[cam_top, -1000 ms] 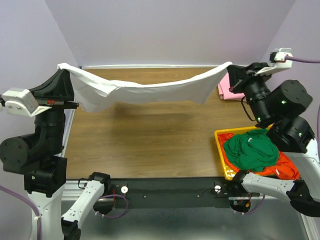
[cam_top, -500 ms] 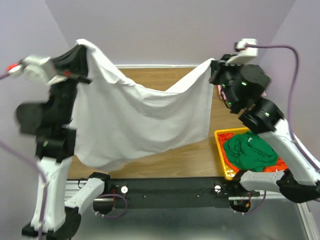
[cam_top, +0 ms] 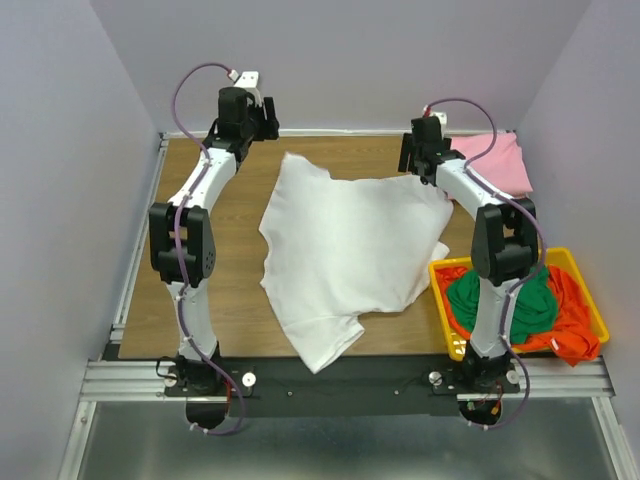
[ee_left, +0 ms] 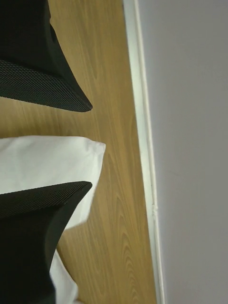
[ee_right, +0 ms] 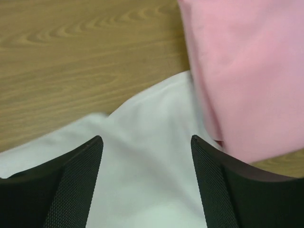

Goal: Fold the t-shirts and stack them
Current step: Flatten the tshirt out

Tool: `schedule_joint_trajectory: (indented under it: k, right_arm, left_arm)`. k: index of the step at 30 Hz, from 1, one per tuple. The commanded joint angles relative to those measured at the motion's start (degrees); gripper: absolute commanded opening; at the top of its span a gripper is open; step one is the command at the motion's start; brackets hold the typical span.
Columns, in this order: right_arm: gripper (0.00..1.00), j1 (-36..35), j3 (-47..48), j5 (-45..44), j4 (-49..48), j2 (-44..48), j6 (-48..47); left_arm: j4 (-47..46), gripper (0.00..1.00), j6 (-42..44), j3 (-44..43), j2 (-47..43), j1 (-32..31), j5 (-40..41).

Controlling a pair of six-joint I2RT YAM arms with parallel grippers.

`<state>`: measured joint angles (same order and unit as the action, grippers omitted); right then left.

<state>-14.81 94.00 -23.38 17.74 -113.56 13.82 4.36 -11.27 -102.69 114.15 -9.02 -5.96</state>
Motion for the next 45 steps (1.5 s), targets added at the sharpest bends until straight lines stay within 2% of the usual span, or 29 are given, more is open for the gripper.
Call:
schedule_joint_trajectory:
  k: [1, 4, 10, 12, 16, 19, 22, 25, 32, 39, 45]
  right_arm:
    - [0.95, -0.3, 4.6, 8.6, -0.4, -3.7, 1.1]
    - [0.99, -0.3, 2.4, 10.8, -0.5, -2.4, 1.5]
    - [0.99, -0.5, -8.3, 14.1, -1.0, 5.3, 2.2]
    - [0.99, -0.7, -13.2, 15.7, -2.1, 8.7, 2.9]
    - [0.99, -0.8, -20.7, 17.0, -2.9, 13.6, 4.5]
    - [0.99, -0.8, -24.5, 17.7, -3.3, 17.2, 5.7]
    - [0.99, -0.9, -28.8, 17.8, -3.8, 20.9, 6.7]
    - [0.99, -0.9, -32.1, 18.5, -3.9, 23.8, 7.1]
    - [0.99, -0.9, -37.1, 19.7, -4.2, 30.6, 8.5]
    - [0.99, -0.8, -39.7, 20.6, -4.6, 31.8, 9.5]
    - [0.99, -0.8, -41.6, 20.6, -5.2, 31.6, 10.0]
  left_arm:
    - [1.1, 0.75, -0.3, -1.8, -1.3, 0.1, -2.3]
    - [-2.0, 0.78, -1.4, 4.9, -6.9, 0.1, -2.0]
    - [-10.4, 0.78, -6.4, 25.9, -18.0, -2.8, -5.0]
    - [-13.6, 0.78, -8.0, 33.2, -20.4, -5.7, -5.3]
    - [-16.4, 0.79, -10.8, 38.5, -21.2, -12.6, -4.3]
    - [-19.6, 0.78, -13.9, 40.4, -19.2, -16.5, -6.0]
    - [-25.5, 0.78, -17.2, 44.1, -17.0, -16.8, -10.1]
    - [-26.9, 0.78, -18.2, 46.4, -15.2, -16.8, -9.3]
    - [-23.6, 0.77, -17.0, 47.6, -12.9, -17.6, -4.9]
    - [-18.2, 0.77, -13.8, 48.0, -10.8, -18.6, 1.3]
    - [-17.5, 0.77, -13.1, 50.9, -10.1, -18.8, 3.9]
